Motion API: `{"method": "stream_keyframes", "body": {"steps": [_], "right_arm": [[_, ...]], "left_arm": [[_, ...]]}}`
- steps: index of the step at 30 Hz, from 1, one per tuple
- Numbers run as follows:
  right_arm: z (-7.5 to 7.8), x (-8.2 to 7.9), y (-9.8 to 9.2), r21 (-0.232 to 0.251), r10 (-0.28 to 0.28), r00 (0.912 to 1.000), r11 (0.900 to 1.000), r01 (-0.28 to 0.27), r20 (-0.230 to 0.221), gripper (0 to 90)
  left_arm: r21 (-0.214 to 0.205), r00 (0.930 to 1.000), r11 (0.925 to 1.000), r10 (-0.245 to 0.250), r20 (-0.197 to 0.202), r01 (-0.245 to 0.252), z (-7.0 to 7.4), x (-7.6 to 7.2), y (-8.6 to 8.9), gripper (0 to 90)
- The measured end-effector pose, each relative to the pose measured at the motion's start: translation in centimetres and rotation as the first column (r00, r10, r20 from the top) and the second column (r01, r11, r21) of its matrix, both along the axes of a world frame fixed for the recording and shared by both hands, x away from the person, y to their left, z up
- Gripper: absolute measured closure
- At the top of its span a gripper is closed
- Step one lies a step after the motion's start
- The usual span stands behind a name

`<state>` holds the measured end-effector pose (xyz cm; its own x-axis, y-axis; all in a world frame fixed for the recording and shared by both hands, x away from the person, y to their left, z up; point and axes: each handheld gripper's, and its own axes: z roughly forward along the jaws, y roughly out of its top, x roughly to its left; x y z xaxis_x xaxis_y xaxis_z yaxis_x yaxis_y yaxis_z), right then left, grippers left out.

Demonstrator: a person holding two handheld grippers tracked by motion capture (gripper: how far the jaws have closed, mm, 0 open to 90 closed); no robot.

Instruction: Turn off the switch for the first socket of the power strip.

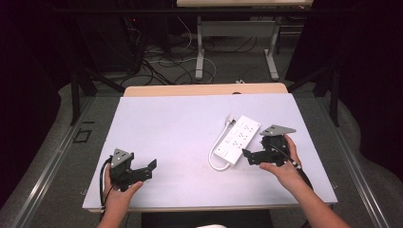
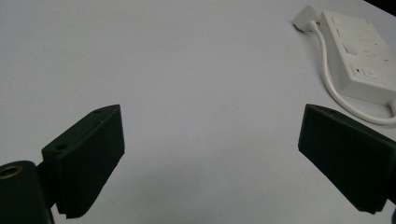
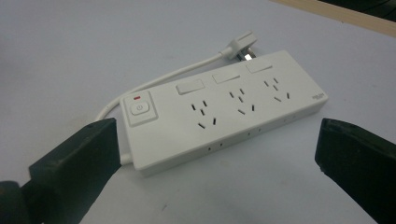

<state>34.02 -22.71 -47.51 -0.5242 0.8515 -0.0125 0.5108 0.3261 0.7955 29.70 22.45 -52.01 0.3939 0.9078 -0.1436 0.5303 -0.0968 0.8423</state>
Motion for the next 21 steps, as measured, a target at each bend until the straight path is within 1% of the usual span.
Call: {"method": "stream_keyframes", "body": {"steps": [2,3,10,12,17,20,21], "right_arm": [[-0.3,-0.3,-0.6,0.013,-0.012,0.9999,0.9998,0.013,-0.002,0.0],[-0.5,-0.4,-0.9,0.012,-0.017,0.9998,0.9998,0.017,-0.004,0.0],[-1.4,-1.2,-3.3,0.035,-0.077,0.9968,0.9964,0.076,0.022,0.0],[-1.7,-1.4,-4.0,0.046,-0.090,0.9957,0.9949,0.090,0.018,0.0],[-2.6,-1.6,-5.7,0.061,-0.134,0.9908,0.9893,0.132,0.022,0.0],[-3.1,-1.7,-6.6,0.059,-0.166,0.9858,0.9847,0.164,0.025,0.0],[-3.3,-1.7,-6.9,0.062,-0.180,0.9831,0.9821,0.178,0.033,0.1]], "left_arm": [[0.001,1.0000,1.0000,-0.002,0.000,0.002,0.0,0.0,0.0,7.2],[0.001,1.0000,1.0000,-0.002,0.000,0.002,0.0,0.0,0.0,7.2],[-0.004,1.0000,1.0000,0.002,0.000,-0.002,0.0,0.0,0.0,7.2],[-0.006,1.0000,1.0000,0.003,-0.001,-0.003,0.0,0.1,0.0,7.2],[-0.006,1.0000,1.0000,0.003,-0.005,-0.003,-0.1,0.1,0.1,7.2],[-0.008,1.0000,1.0000,0.003,-0.005,-0.003,-0.1,0.1,0.0,7.2],[-0.007,1.0000,1.0000,0.003,-0.004,-0.003,-0.1,0.1,0.0,7.2]]}}
